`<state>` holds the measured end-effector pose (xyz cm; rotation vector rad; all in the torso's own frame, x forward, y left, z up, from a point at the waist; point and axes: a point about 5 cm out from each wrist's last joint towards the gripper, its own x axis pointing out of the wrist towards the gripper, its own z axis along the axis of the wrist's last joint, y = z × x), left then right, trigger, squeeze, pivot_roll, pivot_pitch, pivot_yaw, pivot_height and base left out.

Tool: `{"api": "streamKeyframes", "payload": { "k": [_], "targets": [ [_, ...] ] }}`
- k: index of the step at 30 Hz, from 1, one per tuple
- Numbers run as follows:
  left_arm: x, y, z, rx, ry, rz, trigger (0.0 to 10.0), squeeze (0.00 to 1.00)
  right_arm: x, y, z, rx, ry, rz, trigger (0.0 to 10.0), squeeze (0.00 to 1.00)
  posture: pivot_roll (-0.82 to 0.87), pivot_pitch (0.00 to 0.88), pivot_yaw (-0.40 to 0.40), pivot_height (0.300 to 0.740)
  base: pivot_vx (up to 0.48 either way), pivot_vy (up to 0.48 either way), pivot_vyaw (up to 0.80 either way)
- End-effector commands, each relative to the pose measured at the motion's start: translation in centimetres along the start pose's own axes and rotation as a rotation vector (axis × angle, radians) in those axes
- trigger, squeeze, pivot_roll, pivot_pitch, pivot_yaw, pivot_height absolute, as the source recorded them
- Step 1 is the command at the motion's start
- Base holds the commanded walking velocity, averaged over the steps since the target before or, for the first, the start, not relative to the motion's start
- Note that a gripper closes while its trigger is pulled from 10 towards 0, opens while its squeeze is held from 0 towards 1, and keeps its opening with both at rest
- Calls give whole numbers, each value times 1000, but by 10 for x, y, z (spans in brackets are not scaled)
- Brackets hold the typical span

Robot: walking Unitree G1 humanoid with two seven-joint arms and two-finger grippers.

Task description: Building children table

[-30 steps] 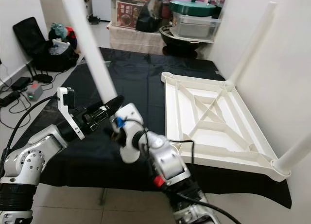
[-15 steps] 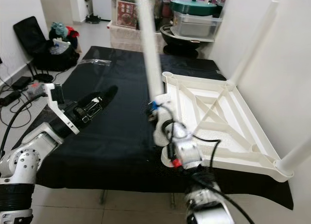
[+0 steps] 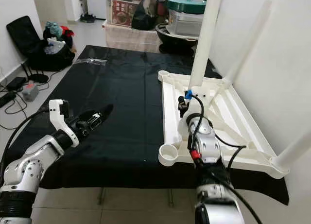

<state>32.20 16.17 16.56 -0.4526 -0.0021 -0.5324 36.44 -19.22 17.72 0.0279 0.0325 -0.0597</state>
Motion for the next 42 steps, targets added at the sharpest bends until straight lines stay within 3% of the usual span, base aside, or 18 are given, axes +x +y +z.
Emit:
{"api": "streamKeyframes", "payload": {
  "k": [1,8,16,19,23,24,27,31,37,42],
  "targets": [
    [-2,7,-9,16,38,50,10000,0,-8,-1,2,38,-68,34,0,0,82,0,-91,740,0,0,0],
    [0,9,-20,33,84,84,10000,0,-35,1,-10,74,-111,147,0,0,67,0,-80,740,0,0,0],
    [-2,13,-24,46,102,109,10000,0,-49,-13,-16,40,-130,156,0,0,63,0,-82,740,0,0,0],
    [-4,15,-25,44,101,125,10000,0,-57,-7,-20,65,-130,199,0,0,68,0,-86,740,0,0,0],
    [-4,15,-25,43,101,127,10000,0,-59,-4,-21,76,-132,214,0,0,68,0,-86,740,0,0,0],
    [-5,16,-25,42,103,134,10000,0,-62,5,-25,89,-130,247,0,0,73,0,-86,740,0,0,0],
    [-5,17,-25,41,103,140,10000,0,-64,12,-28,100,-130,272,0,0,73,0,-85,740,0,0,0],
    [-5,18,-25,43,102,145,10000,0,-68,21,-42,33,-111,331,0,0,77,0,-88,740,0,0,0],
    [-5,19,-25,44,101,151,10000,0,-69,17,-51,24,-82,334,0,0,80,0,-92,740,0,0,0],
    [-7,19,-26,38,100,159,10000,0,-70,4,-65,0,-38,303,0,0,83,0,-98,740,0,0,0]
  ]
}}
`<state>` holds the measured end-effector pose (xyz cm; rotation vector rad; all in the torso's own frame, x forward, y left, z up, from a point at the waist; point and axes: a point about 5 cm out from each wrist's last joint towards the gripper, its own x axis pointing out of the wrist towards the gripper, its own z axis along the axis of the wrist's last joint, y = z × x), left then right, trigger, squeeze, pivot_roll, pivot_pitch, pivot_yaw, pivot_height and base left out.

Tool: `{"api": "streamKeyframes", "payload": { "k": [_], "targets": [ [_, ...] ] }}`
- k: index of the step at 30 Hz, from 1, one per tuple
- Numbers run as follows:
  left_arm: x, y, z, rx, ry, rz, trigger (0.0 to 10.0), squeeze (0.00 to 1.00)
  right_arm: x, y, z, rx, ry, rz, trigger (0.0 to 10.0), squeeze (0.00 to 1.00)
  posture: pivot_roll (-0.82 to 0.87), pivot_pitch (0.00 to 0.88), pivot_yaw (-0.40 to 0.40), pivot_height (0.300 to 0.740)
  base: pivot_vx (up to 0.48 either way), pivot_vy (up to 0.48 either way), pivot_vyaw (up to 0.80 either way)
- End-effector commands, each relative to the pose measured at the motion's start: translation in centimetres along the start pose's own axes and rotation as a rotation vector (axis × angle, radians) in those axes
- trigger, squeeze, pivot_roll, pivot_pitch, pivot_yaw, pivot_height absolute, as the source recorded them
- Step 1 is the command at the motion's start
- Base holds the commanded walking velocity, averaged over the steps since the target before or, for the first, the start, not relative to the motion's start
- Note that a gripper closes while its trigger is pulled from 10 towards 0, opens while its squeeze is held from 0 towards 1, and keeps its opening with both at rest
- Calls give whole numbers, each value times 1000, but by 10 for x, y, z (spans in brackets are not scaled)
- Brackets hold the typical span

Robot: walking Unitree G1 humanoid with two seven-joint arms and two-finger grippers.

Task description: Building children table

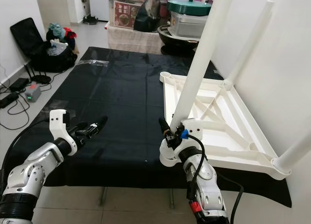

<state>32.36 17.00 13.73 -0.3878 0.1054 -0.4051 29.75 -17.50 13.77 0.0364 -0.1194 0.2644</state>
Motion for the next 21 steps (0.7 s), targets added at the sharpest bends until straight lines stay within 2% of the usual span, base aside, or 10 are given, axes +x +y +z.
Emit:
{"api": "streamKeyframes", "payload": {
  "k": [1,8,10,13,14,18,19,21],
  "targets": [
    [-1,1,-5,-2,12,11,10000,0,-11,-11,-26,10,122,-34,0,0,83,0,-98,740,0,0,0],
    [-1,1,-5,-5,13,12,10000,0,-15,-18,-31,35,133,-53,0,0,81,0,-97,740,0,0,0],
    [0,1,-4,-5,16,10,10000,0,-19,-19,-35,94,142,-56,0,0,78,0,-92,740,0,0,0],
    [0,1,-5,-5,19,10,10000,0,-21,-13,-35,172,133,-29,0,0,77,0,-89,740,0,0,0],
    [0,1,-5,-5,22,10,10000,0,-22,-3,-33,248,116,54,0,0,77,0,-86,740,0,0,0],
    [0,1,-5,-5,22,10,10000,0,-22,-3,-33,248,116,54,0,0,77,0,-86,740,0,0,0],
    [0,2,-5,-6,23,10,10000,0,-23,3,-32,275,110,102,0,0,77,0,-86,740,0,0,0],
    [0,2,-5,-6,23,10,10000,0,-23,3,-32,275,110,102,0,0,77,0,-86,740,0,0,0]
  ]
}}
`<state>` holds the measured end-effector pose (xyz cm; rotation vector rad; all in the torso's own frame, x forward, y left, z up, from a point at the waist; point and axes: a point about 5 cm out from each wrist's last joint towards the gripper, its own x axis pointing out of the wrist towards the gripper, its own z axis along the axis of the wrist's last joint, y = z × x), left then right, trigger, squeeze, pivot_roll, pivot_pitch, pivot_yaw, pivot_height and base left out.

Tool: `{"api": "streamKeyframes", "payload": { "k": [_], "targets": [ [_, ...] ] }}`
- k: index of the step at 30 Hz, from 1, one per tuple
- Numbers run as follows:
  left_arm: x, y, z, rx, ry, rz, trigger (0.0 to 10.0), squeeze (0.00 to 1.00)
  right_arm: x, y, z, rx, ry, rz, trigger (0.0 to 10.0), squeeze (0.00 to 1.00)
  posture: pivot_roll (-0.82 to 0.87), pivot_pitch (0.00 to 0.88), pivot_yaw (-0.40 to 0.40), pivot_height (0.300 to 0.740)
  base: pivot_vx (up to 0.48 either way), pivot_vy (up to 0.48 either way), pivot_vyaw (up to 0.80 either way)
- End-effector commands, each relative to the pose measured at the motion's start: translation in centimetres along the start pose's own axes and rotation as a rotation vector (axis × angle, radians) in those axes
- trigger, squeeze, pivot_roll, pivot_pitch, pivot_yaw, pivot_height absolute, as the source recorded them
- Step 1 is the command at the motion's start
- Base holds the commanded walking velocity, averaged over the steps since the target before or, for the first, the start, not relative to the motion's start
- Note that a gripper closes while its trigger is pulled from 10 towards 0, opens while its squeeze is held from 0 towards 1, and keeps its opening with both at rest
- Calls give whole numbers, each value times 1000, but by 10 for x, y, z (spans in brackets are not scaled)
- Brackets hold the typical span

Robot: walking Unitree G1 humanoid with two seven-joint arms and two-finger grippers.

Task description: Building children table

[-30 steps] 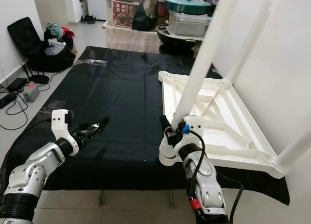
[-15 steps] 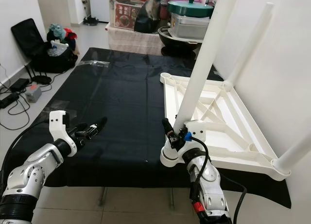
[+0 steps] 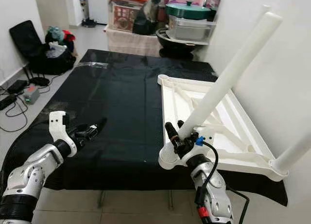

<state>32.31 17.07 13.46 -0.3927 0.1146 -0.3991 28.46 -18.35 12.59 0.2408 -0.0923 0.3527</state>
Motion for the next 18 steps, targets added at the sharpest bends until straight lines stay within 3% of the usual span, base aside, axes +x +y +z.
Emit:
{"api": "streamKeyframes", "payload": {
  "k": [1,2,4,7,18],
  "targets": [
    [2,0,-2,0,17,1,10000,0,-7,12,-26,62,127,101,0,0,87,0,-89,740,0,0,0],
    [2,0,-2,0,17,1,10000,0,-7,12,-26,62,127,101,0,0,87,0,-89,740,0,0,0],
    [2,1,-2,-4,19,3,10000,0,-7,25,-31,9,172,231,0,0,87,0,-88,740,0,0,0],
    [1,1,-3,-4,23,5,10000,0,-7,28,-34,-39,198,274,0,0,89,0,-90,740,0,0,0],
    [1,1,-5,12,42,11,10000,0,-8,16,-38,-175,286,283,0,0,88,0,-98,740,0,0,0]
  ]
}}
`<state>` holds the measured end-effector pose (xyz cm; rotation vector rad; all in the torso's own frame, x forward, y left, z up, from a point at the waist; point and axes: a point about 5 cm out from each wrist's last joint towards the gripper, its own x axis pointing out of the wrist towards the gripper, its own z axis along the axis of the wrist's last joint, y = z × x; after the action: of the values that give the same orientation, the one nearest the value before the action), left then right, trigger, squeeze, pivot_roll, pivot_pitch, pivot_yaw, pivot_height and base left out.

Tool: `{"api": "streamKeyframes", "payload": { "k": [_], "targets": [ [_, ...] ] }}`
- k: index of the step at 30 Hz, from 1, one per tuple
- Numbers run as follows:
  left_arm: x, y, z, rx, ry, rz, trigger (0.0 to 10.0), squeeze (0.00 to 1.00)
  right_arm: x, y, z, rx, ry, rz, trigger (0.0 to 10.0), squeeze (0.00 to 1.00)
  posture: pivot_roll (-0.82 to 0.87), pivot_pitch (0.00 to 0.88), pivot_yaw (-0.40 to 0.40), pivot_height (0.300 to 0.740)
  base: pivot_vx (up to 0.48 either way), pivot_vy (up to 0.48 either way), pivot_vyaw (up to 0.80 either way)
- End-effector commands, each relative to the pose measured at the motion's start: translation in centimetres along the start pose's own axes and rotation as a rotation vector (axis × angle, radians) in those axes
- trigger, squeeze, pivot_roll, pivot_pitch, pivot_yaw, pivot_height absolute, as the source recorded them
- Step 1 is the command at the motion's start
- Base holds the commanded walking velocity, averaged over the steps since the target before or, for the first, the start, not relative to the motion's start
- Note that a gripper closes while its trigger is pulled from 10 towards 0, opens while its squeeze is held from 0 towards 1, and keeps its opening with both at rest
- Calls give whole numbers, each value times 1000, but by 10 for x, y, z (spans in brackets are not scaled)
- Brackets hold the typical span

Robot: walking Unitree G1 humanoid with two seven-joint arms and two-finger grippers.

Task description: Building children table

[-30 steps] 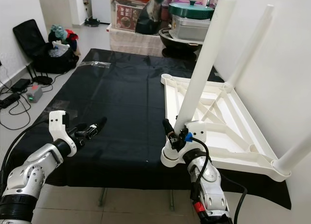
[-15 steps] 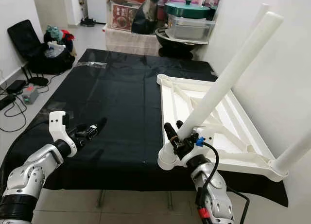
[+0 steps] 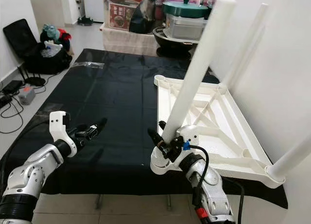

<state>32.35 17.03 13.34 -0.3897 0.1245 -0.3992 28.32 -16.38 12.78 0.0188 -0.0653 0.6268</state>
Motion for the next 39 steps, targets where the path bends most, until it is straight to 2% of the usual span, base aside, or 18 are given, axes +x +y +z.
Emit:
{"api": "streamKeyframes", "payload": {
  "k": [1,8,17,22,25,28,39],
  "targets": [
    [0,1,-4,17,35,11,10000,0,-11,6,-36,34,194,26,0,0,88,0,-98,740,0,0,0],
    [-2,1,-8,27,37,17,10000,0,-14,-3,-34,-13,218,-15,0,0,79,0,-98,740,0,0,0],
    [1,-4,-6,39,30,2,10000,0,-9,3,-32,46,230,-18,0,0,73,0,-95,740,0,0,0],
    [3,-2,-6,49,26,26,10000,0,-4,2,-24,57,186,-61,0,0,72,0,-94,740,0,0,0],
    [4,-3,-6,63,27,35,10000,0,3,-6,-13,61,127,-150,0,0,72,0,-93,740,0,-390,0],
    [4,-3,-6,68,26,36,10000,0,6,-9,-9,62,107,-174,0,0,71,0,-94,740,0,-472,0],
    [4,-3,-1,84,-6,42,10000,0,10,-2,-6,57,86,-191,0,0,71,0,-97,740,0,-430,0]
  ]
}}
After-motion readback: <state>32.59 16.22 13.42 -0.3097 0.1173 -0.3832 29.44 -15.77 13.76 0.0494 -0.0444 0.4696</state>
